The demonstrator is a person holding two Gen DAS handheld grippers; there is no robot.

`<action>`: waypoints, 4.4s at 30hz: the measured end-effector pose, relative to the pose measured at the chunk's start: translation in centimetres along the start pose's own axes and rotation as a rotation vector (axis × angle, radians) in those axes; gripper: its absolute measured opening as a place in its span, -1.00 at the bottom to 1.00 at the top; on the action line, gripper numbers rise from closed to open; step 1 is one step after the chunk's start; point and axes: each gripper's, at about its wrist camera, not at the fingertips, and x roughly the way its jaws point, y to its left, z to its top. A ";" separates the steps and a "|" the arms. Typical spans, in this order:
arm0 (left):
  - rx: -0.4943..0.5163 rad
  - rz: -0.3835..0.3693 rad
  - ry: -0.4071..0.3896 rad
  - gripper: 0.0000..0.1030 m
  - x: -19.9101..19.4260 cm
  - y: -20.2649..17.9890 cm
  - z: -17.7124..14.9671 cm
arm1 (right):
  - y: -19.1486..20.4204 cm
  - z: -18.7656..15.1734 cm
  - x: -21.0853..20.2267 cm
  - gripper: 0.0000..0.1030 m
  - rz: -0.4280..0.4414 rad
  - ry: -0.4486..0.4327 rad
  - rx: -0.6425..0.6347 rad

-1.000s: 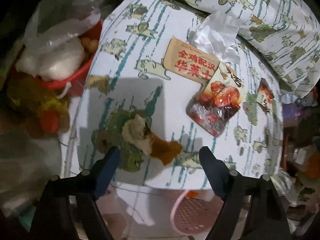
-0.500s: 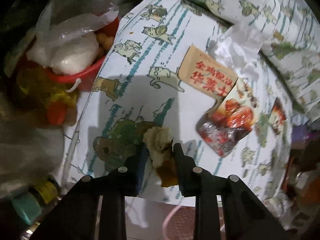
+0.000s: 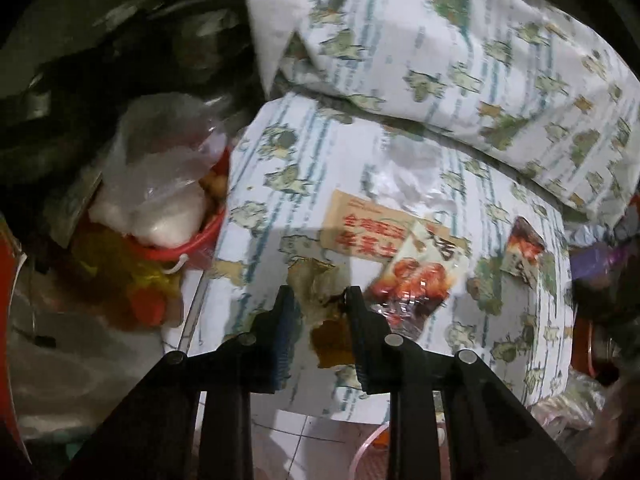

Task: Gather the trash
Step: 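Close the left tool on the brown paper scrap while the right tool grasps the red-and-white printed wrapper, then lift the scrap and printed wrapper and carry both tools over the pink basket, then open both tools to drop the scrap and wrapper into the basket, then move both open tools back over the stool toward the remaining trash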

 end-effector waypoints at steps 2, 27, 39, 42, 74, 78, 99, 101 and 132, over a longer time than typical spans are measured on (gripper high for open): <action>-0.045 -0.012 0.027 -0.45 0.8 1.3 0.1 | 1.4 -0.3 3.0 0.46 0.050 0.058 0.030; -0.099 -0.040 0.054 -0.45 0.4 5.5 0.0 | 4.0 -0.1 9.3 -0.62 0.038 0.119 0.164; -0.144 -0.079 0.005 -0.45 -1.5 5.2 0.7 | 2.1 -0.5 3.7 -0.86 -0.006 0.040 0.091; -0.151 -0.110 0.002 -0.45 -2.0 4.9 0.8 | 0.9 -0.7 2.7 -0.86 0.001 0.028 0.105; 0.057 -0.280 -0.309 -0.45 -18.1 -2.2 -7.3 | -0.5 -9.2 -15.9 -0.88 0.033 -0.254 -0.148; 0.064 -0.278 -0.279 -0.45 -17.8 -2.6 -10.1 | -1.2 -12.5 -17.7 -0.88 0.048 -0.250 -0.167; 0.142 -0.303 0.114 -0.45 -6.0 -8.1 -17.8 | -4.0 -19.8 -8.5 -0.88 -0.047 0.156 -0.279; 0.166 -0.302 0.156 -0.45 -5.0 -9.0 -18.6 | -4.2 -20.0 -8.0 -0.88 -0.038 0.181 -0.274; 0.147 -0.141 -0.069 0.27 -8.7 -7.5 -16.4 | -5.0 -17.4 -10.8 -0.48 -0.046 0.042 -0.157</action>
